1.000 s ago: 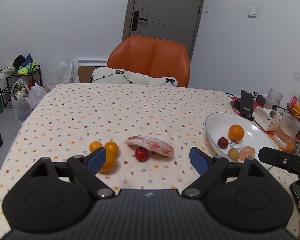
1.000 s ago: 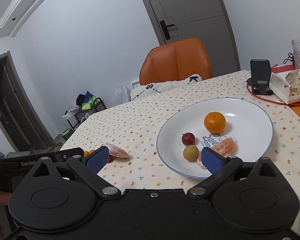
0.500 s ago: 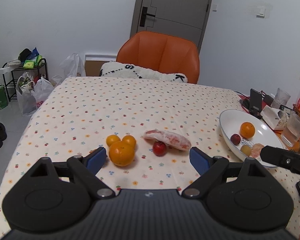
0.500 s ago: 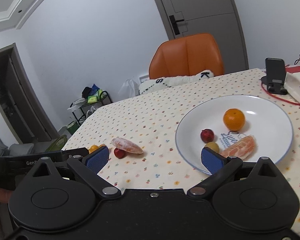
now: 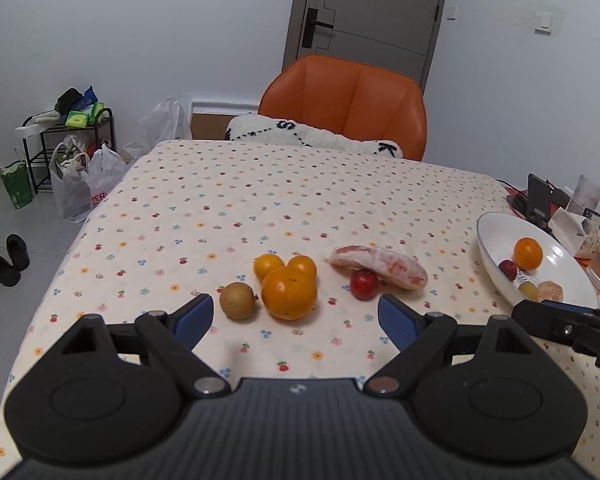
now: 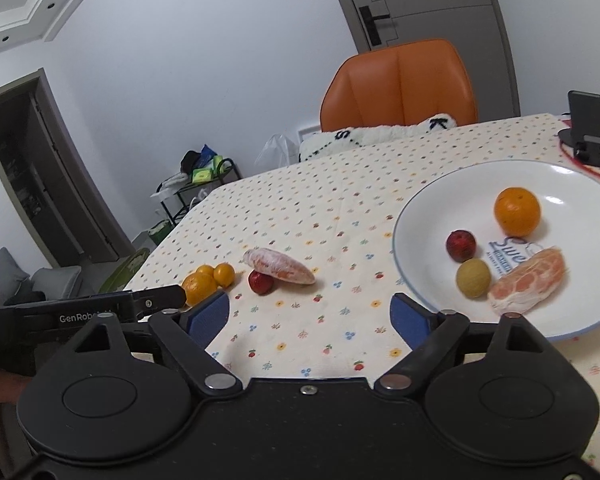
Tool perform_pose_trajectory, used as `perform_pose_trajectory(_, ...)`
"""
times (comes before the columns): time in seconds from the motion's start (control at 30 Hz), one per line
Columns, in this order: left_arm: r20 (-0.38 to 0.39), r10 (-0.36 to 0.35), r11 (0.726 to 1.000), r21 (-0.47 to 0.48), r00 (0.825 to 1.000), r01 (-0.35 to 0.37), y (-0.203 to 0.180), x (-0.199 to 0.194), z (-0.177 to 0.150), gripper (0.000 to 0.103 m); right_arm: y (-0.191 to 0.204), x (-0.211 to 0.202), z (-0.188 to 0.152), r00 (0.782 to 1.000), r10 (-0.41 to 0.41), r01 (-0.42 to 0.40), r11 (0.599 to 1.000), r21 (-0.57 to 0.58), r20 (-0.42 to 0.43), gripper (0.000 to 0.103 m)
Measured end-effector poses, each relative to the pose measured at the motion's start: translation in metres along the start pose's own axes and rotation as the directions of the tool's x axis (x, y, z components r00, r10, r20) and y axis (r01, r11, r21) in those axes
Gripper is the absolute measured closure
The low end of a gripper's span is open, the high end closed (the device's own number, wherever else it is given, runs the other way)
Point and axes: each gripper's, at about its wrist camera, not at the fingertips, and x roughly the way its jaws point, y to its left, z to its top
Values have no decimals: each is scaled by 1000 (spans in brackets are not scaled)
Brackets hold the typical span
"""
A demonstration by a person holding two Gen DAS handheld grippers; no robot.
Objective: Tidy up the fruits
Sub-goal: 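Move both open grippers back toward the remaining fruit cluster, then grasp the large orange with the left gripper while the right gripper grasps a small mandarin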
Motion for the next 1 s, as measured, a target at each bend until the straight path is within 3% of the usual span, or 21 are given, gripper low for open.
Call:
perform_pose_trajectory(0.17,7,2,1000,-11,1000,-2,6,7,1,19,5,10,0,1000,14,-14,1000,-3,-19,26)
perform_pose_trajectory(0.5,0,8,998,-55,1000,-8,27,18,1,45,19,35,4,998,34,-35,999,-18,-54,31)
perform_pose_trajectory(0.73,18,-5,997,-76,1000,6,38,16,4,47,34,49,7,996,59,-62,997,-41,-72,37)
perform_pose_trajectory(1.0,11,-66,996,-58,998,67,30,24,8,49,41,58,6,994,57,-61,997,-49,-92,41)
